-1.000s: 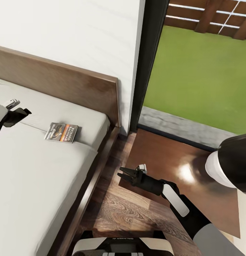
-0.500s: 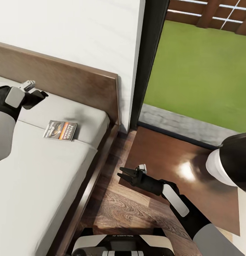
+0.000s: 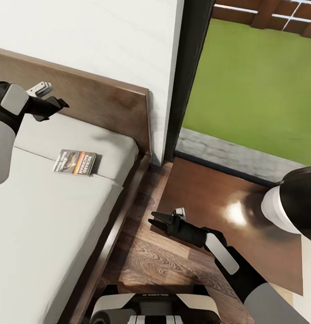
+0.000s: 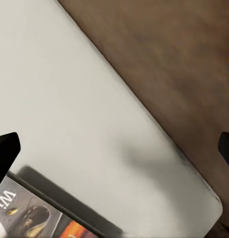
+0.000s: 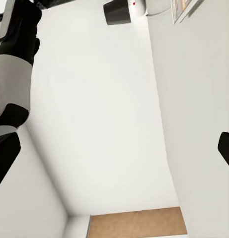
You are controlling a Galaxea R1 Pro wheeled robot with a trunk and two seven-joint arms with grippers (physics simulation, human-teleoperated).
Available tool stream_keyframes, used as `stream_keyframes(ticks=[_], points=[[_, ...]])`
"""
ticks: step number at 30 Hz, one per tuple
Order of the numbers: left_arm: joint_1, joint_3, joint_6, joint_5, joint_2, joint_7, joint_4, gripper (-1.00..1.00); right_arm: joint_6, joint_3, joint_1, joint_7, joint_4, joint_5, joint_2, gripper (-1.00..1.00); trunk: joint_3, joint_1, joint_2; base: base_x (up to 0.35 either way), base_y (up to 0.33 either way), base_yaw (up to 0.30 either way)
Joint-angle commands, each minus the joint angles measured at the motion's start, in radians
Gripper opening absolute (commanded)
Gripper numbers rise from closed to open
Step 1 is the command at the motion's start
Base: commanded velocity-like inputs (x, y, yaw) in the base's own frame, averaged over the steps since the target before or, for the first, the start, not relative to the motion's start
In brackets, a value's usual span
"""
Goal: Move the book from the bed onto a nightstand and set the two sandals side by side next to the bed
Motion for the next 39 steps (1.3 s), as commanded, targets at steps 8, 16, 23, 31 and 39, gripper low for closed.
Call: stream_keyframes(ticks=[8,16,23,31,39], points=[[-0.011,-0.239,0.052,0.01,-0.004,-0.185,0.01,1.0,0.006,0.003,-0.001,-0.001,0.0,-0.007,-0.001,1.0,-0.013,0.0,0.0,0.0,0.0,0.0],[-0.012,-0.494,0.088,0.011,-0.007,-0.366,0.044,1.0,0.005,0.003,-0.001,-0.001,0.0,-0.006,-0.001,1.0,-0.025,0.0,0.0,0.0,0.0,0.0],[-0.013,-0.57,0.092,0.01,-0.009,-0.44,0.068,1.0,0.005,0.003,-0.001,-0.002,0.0,-0.004,-0.001,1.0,-0.036,0.0,0.0,0.0,0.0,0.0],[-0.013,-0.64,0.089,0.009,-0.008,-0.475,0.075,1.0,0.005,0.002,-0.001,-0.002,0.0,-0.003,-0.001,1.0,-0.048,0.0,0.0,0.0,0.0,0.0],[-0.013,-0.681,0.086,0.009,0.002,-0.483,0.076,1.0,0.005,0.002,-0.001,-0.001,0.0,-0.005,-0.002,1.0,-0.061,0.0,0.0,0.0,0.0,0.0]])
